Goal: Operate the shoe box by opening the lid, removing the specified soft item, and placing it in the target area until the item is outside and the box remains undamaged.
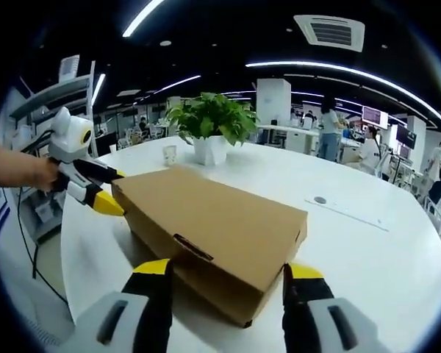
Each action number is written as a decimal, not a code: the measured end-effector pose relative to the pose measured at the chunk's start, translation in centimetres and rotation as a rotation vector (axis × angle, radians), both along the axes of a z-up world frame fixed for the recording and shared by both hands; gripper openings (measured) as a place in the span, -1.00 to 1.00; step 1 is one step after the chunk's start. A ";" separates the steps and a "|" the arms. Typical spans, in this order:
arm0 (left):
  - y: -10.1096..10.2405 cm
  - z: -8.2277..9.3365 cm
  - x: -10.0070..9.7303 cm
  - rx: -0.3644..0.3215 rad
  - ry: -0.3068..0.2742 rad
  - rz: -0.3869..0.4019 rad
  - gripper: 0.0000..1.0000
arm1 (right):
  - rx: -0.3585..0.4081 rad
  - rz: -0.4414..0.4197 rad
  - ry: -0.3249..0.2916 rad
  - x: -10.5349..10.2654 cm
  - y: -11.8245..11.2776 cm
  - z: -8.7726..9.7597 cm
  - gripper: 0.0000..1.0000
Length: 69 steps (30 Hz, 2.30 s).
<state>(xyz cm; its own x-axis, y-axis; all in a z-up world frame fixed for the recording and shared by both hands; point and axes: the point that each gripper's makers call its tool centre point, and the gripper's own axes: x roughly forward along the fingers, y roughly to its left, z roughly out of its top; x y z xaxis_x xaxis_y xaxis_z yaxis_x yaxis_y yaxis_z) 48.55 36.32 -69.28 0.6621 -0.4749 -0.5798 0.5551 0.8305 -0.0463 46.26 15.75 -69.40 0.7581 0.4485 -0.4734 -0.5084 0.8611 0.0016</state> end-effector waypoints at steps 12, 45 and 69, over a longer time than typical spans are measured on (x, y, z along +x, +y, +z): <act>0.2 1.4 0.2 -0.004 -0.027 -0.022 0.36 | -0.024 0.033 -0.039 0.0 0.0 1.5 0.14; 1.3 6.1 3.1 0.011 -0.195 0.011 -0.08 | -0.072 0.005 -0.155 3.1 -2.1 6.1 -0.41; 2.0 8.2 6.1 0.027 -0.265 0.031 -0.30 | -0.123 -0.019 -0.227 6.3 -3.4 8.3 -0.75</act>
